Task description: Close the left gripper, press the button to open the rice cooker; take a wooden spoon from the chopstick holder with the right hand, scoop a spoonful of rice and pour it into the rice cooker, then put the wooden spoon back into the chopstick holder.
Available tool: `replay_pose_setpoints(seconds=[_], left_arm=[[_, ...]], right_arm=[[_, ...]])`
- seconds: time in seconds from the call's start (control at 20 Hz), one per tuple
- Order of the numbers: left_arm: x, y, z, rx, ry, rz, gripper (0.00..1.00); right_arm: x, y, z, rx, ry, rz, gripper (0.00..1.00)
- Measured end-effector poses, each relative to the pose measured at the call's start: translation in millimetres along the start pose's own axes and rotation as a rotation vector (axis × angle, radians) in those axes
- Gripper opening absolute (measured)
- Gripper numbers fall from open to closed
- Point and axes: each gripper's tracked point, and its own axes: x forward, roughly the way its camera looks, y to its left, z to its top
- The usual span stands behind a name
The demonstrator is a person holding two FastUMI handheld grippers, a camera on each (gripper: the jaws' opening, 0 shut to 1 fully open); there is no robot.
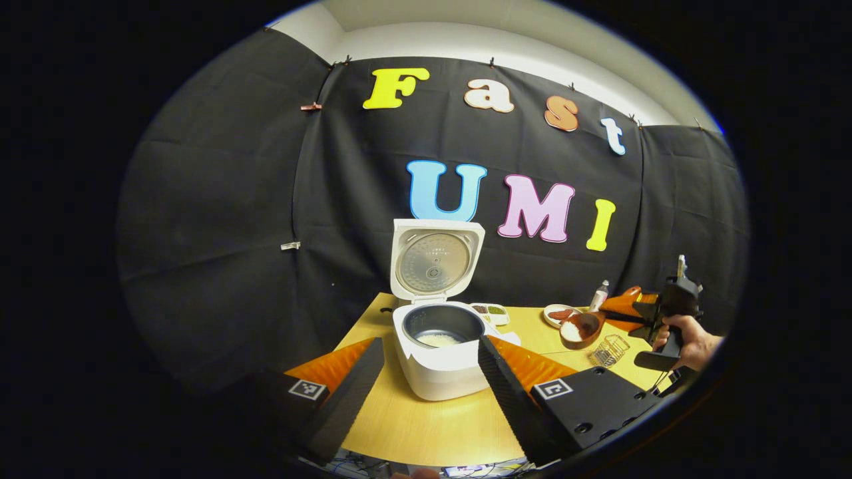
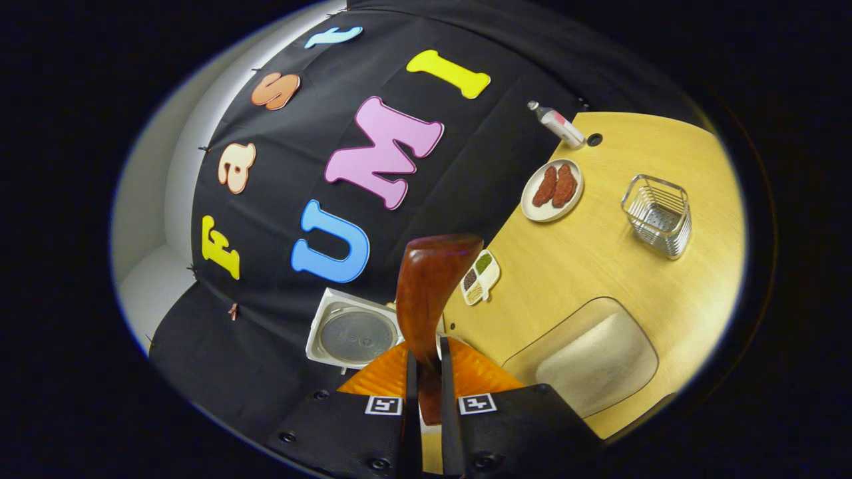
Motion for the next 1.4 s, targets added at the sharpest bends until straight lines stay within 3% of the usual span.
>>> replay_pose_setpoints(seconds=[0.4,0.75,1.0,1.4], left_arm=[[-10,24,-12,-0.029,0.013,0.017,0.95],[-12,39,-12,-0.048,0.018,0.043,0.95],[-13,54,-21,-0.05,0.035,0.073,0.95],[-4,73,-26,-0.053,0.048,0.107,0.95]], right_arm=[[70,75,-49,0.064,0.062,0.079,0.16],[135,94,-83,-0.037,0.054,0.041,0.16],[172,102,-98,-0.249,0.046,0.004,0.16],[214,121,-125,-0.615,0.074,0.018,0.16]])
